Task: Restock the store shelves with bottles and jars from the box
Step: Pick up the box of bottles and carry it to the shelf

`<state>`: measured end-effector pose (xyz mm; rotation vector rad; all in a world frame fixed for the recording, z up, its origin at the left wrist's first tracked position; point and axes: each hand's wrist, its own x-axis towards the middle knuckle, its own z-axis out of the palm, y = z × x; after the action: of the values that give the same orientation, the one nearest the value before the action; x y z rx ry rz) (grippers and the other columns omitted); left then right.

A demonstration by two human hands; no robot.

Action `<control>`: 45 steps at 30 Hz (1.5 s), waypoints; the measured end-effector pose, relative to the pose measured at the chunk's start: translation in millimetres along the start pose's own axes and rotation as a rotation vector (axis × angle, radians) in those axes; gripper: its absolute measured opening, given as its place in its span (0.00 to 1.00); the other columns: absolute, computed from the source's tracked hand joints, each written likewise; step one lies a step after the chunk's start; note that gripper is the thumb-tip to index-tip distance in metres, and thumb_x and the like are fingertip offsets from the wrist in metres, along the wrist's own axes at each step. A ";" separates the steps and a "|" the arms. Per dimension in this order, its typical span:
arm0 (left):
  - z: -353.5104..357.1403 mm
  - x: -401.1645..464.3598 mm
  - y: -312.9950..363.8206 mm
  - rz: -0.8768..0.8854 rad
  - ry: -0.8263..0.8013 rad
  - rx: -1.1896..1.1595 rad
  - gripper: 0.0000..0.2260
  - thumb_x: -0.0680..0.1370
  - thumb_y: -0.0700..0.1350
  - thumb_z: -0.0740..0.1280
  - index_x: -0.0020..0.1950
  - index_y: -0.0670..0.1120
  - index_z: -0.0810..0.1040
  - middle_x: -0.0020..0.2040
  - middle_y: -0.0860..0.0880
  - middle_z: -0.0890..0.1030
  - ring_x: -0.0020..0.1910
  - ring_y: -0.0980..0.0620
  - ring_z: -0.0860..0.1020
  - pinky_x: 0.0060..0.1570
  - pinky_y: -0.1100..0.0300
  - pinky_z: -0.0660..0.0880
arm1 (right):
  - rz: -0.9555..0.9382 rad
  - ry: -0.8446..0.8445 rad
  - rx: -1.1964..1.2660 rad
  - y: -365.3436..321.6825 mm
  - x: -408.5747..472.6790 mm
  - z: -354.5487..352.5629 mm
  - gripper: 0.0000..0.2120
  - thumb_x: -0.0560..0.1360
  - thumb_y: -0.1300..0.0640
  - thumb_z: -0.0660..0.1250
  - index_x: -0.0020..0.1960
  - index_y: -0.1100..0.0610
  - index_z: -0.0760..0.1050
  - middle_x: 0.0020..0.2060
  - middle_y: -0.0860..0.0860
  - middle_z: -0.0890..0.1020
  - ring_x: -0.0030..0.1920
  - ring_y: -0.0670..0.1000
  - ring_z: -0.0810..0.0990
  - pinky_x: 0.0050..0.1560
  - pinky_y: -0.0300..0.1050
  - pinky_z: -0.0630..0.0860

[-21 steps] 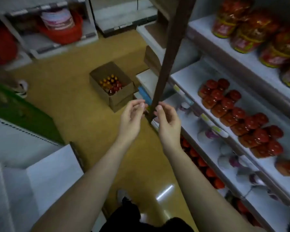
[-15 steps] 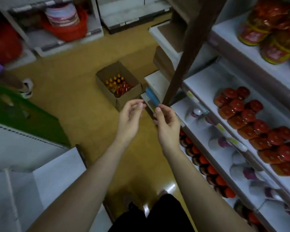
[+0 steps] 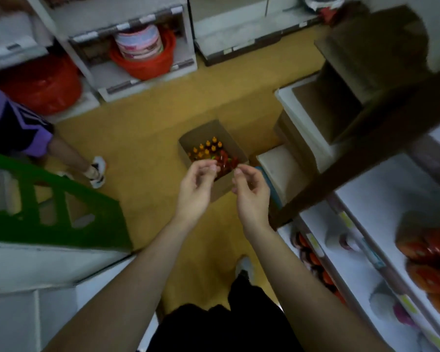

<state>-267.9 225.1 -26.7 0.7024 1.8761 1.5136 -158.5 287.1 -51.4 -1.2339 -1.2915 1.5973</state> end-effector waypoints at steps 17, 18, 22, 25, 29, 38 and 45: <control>-35.3 299.5 -16.8 -0.035 -0.221 0.080 0.06 0.83 0.58 0.65 0.57 0.61 0.79 0.58 0.57 0.83 0.59 0.56 0.81 0.61 0.44 0.80 | 0.187 0.197 -0.138 -16.2 226.3 139.7 0.07 0.83 0.49 0.67 0.59 0.48 0.78 0.53 0.49 0.83 0.57 0.52 0.82 0.59 0.56 0.83; -39.6 321.4 -15.2 -0.034 -0.273 0.086 0.06 0.83 0.56 0.65 0.58 0.60 0.80 0.57 0.57 0.83 0.57 0.55 0.82 0.60 0.44 0.80 | 0.192 0.241 -0.139 -18.4 236.6 153.5 0.07 0.82 0.49 0.67 0.59 0.48 0.78 0.54 0.49 0.83 0.58 0.52 0.82 0.59 0.58 0.82; -62.8 388.8 -10.3 -0.065 -0.419 0.123 0.08 0.84 0.54 0.65 0.60 0.56 0.80 0.58 0.57 0.83 0.61 0.58 0.81 0.65 0.45 0.78 | 0.197 0.341 -0.179 -30.4 265.1 202.3 0.09 0.82 0.47 0.67 0.61 0.48 0.78 0.55 0.46 0.82 0.57 0.48 0.82 0.60 0.58 0.82; -68.5 428.6 -8.8 -0.061 -0.512 0.159 0.07 0.80 0.60 0.64 0.55 0.64 0.79 0.59 0.57 0.83 0.63 0.55 0.80 0.65 0.44 0.78 | 0.185 0.411 -0.216 -33.9 283.6 226.0 0.10 0.82 0.46 0.67 0.61 0.47 0.78 0.53 0.43 0.82 0.56 0.46 0.81 0.60 0.57 0.82; -57.5 463.2 -9.1 -0.059 -0.622 0.216 0.09 0.77 0.63 0.63 0.55 0.66 0.79 0.59 0.57 0.83 0.63 0.55 0.80 0.65 0.44 0.78 | 0.214 0.527 -0.206 -37.0 308.4 236.1 0.10 0.82 0.48 0.67 0.61 0.50 0.78 0.51 0.42 0.81 0.54 0.45 0.81 0.58 0.53 0.82; -25.8 509.7 5.0 0.016 -0.658 0.394 0.06 0.84 0.53 0.65 0.60 0.56 0.78 0.60 0.55 0.81 0.61 0.57 0.78 0.53 0.67 0.72 | 0.234 0.497 -0.172 -34.7 366.3 233.0 0.10 0.83 0.49 0.67 0.61 0.51 0.77 0.50 0.41 0.80 0.56 0.47 0.81 0.55 0.42 0.77; -12.8 547.5 0.1 0.033 -0.665 0.502 0.06 0.83 0.52 0.66 0.59 0.55 0.76 0.59 0.54 0.80 0.61 0.54 0.78 0.62 0.57 0.76 | 0.304 0.499 -0.212 -27.9 396.7 234.4 0.10 0.82 0.48 0.67 0.60 0.51 0.76 0.49 0.42 0.79 0.51 0.46 0.79 0.42 0.33 0.71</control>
<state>-642.1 618.4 -99.0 1.2808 1.7014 0.6705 -493.6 599.7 -107.1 -1.8916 -0.9995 1.2448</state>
